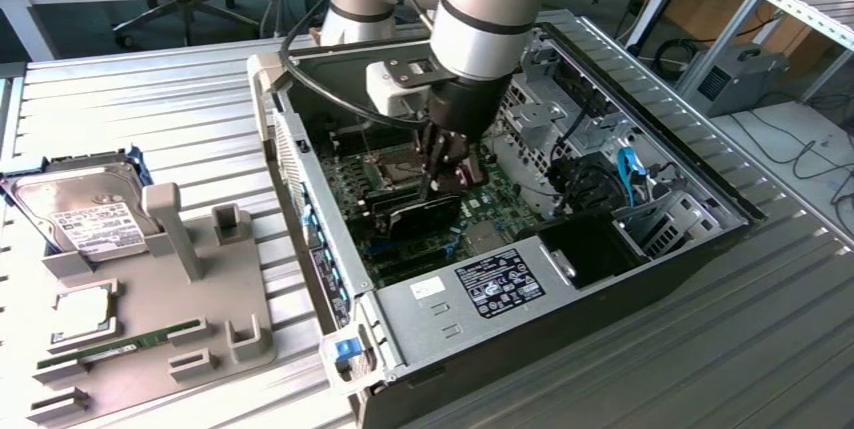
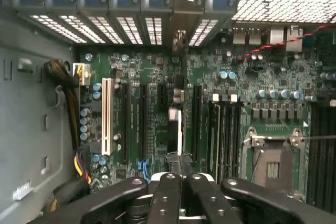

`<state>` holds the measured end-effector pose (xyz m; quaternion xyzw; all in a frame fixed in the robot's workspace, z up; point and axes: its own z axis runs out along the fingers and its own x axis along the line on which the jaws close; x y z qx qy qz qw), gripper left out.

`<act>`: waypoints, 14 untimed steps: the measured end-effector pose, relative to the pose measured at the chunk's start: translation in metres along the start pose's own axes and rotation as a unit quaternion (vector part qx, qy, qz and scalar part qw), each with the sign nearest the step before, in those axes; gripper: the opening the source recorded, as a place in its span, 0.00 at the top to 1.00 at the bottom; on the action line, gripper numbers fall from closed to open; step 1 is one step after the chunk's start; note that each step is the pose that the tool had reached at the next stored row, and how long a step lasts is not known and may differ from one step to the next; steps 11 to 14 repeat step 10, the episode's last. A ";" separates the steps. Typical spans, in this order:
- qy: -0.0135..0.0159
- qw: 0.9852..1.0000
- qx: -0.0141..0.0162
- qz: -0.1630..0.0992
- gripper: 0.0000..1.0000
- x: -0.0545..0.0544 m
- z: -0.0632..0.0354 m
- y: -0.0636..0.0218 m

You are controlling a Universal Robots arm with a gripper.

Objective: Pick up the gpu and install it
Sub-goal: 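Press down on the gpu until it lock into place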

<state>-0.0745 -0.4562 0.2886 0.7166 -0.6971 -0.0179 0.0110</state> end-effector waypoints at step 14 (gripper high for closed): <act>-0.001 1.000 0.000 0.000 0.89 0.000 -0.0034 0.0000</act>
